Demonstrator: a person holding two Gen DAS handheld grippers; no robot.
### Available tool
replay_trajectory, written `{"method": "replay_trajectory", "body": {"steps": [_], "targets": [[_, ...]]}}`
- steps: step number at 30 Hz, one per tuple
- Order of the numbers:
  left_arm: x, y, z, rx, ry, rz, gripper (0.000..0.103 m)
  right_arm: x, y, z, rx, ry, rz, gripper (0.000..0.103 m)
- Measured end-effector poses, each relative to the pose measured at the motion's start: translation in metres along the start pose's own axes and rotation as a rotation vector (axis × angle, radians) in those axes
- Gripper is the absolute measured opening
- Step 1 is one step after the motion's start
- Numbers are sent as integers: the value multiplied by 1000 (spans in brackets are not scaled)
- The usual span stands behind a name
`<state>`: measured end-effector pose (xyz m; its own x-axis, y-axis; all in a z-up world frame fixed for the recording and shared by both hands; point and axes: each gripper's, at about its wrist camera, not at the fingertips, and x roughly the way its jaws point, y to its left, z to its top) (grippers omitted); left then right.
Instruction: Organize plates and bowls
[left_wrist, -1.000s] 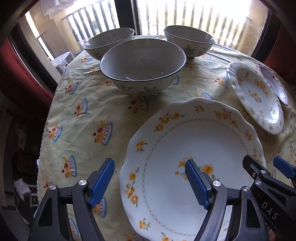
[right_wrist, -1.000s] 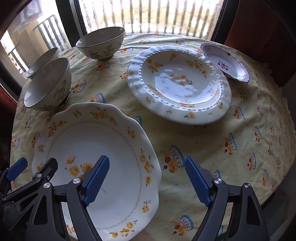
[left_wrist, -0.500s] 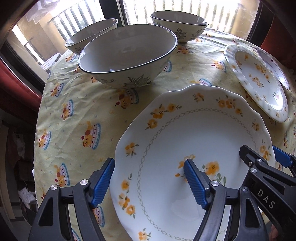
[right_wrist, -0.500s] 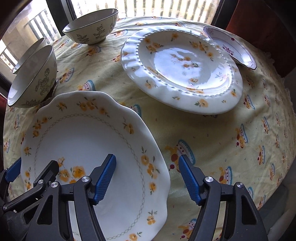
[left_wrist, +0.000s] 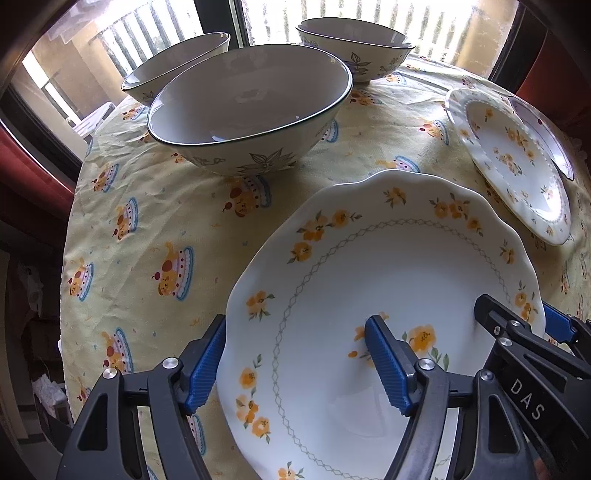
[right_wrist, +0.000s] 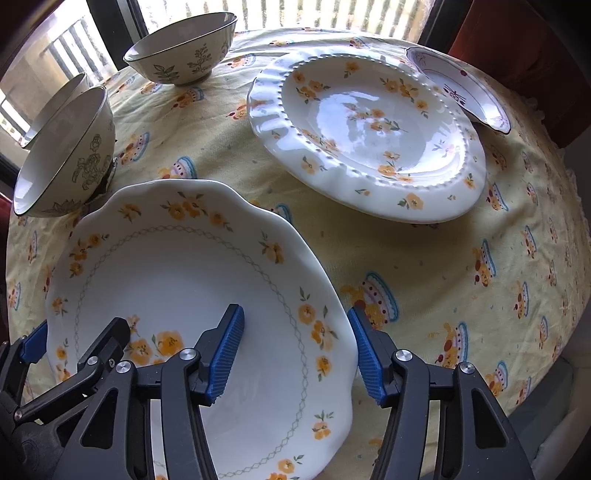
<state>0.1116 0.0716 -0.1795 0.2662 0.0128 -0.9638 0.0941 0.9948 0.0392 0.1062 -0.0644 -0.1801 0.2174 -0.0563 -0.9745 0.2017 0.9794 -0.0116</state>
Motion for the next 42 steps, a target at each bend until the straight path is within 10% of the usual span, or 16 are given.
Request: {"method": "replay_trajectory", "body": {"steps": [42], "targets": [[-46,-242,7,-114,-43,-25,74,-32,-250,37,-60,-56,-3,62]]}}
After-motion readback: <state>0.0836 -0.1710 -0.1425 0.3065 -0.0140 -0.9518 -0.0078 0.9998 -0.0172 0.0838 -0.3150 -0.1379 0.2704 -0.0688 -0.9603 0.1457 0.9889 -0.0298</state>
